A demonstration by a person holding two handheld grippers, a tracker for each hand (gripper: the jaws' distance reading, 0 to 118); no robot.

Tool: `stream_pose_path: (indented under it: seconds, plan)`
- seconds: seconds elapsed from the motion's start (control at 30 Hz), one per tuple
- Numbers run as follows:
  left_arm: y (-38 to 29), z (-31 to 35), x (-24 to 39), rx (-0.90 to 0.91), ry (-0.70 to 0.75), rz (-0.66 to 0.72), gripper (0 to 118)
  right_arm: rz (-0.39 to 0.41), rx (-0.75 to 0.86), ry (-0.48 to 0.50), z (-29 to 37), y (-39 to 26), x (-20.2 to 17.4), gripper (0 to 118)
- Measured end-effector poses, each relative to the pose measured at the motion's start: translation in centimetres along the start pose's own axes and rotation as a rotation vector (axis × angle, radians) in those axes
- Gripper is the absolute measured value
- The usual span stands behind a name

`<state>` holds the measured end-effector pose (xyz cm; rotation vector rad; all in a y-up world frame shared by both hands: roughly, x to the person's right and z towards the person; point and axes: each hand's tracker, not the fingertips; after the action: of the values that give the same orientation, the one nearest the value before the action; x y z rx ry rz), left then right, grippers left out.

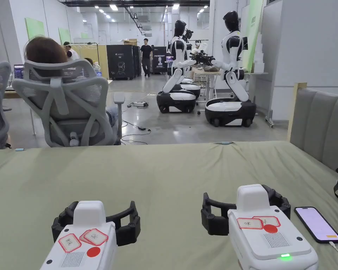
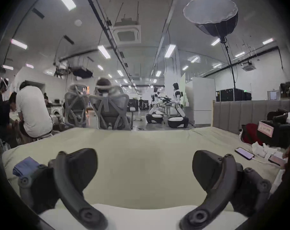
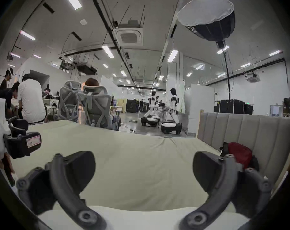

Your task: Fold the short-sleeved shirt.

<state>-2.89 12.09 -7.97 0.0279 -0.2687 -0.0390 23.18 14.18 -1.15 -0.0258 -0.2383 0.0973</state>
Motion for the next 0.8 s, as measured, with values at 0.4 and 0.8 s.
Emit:
stream_pose_path:
  seconds: [0.4, 0.8]
  plan:
    - [-0.1, 0.3, 0.1, -0.042, -0.028, -0.005, 118, -0.021, -0.019, -0.018, 0.4, -0.1, 1.2, 118]
    - [-0.3, 0.9, 0.4, -0.04, -0.031, 0.005, 118, -0.007, -0.031, -0.028, 1.3, 0.2, 1.3, 118]
